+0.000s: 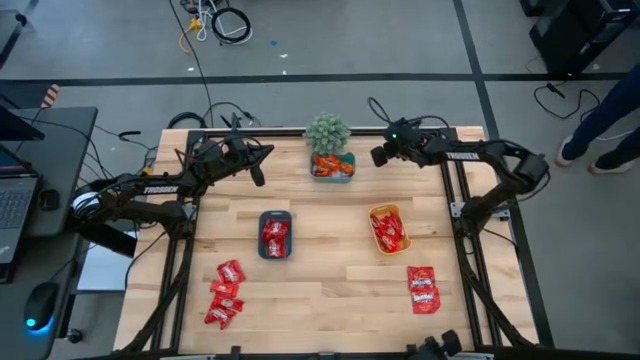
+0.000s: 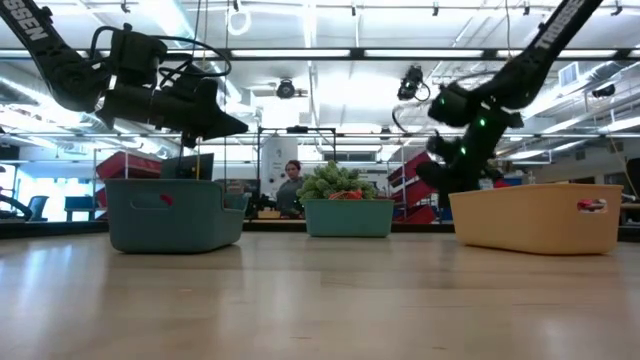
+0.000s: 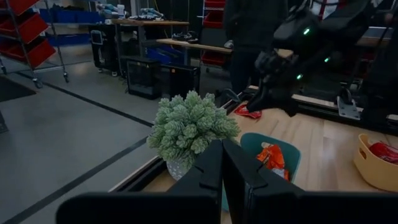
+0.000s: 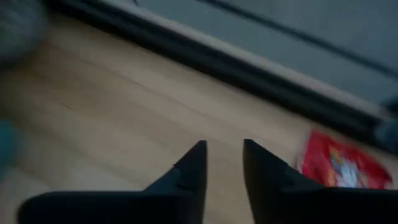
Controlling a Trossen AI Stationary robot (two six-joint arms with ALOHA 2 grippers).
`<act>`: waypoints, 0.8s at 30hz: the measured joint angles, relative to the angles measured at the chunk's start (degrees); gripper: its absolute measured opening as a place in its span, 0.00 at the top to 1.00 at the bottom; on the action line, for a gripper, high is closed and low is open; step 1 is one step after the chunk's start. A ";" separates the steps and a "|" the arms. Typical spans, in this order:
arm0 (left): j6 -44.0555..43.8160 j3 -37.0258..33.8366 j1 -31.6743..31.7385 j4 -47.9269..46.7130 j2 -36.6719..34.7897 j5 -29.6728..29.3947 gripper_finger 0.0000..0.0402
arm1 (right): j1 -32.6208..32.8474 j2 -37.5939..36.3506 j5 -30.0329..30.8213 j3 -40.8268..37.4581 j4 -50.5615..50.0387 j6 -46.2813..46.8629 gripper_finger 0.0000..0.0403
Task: Sort candy
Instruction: Put the red candy into the blue bin
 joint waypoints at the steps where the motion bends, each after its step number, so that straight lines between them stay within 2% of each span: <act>1: -0.01 0.00 0.00 0.00 -0.01 0.00 0.97 | -0.77 0.69 -0.06 -0.18 -0.53 0.77 0.75; 7: -0.03 0.00 0.00 -0.13 -0.01 0.00 0.97 | -4.09 4.60 -0.24 0.08 -1.86 4.15 0.50; 12: -0.05 0.00 0.00 -0.30 -0.01 0.08 0.97 | -3.91 5.24 0.27 1.74 -1.71 5.81 0.37; 16: -0.05 0.00 0.00 -0.37 -0.02 0.13 0.97 | -4.00 4.88 2.20 2.01 -1.96 4.61 0.32; 21: -0.05 0.00 0.00 -0.34 -0.01 0.13 0.97 | -4.06 4.73 2.91 2.08 -2.48 4.26 0.32; 24: -0.05 0.00 0.00 -0.35 -0.01 0.13 0.97 | -4.09 4.73 3.04 4.24 -8.22 4.24 0.32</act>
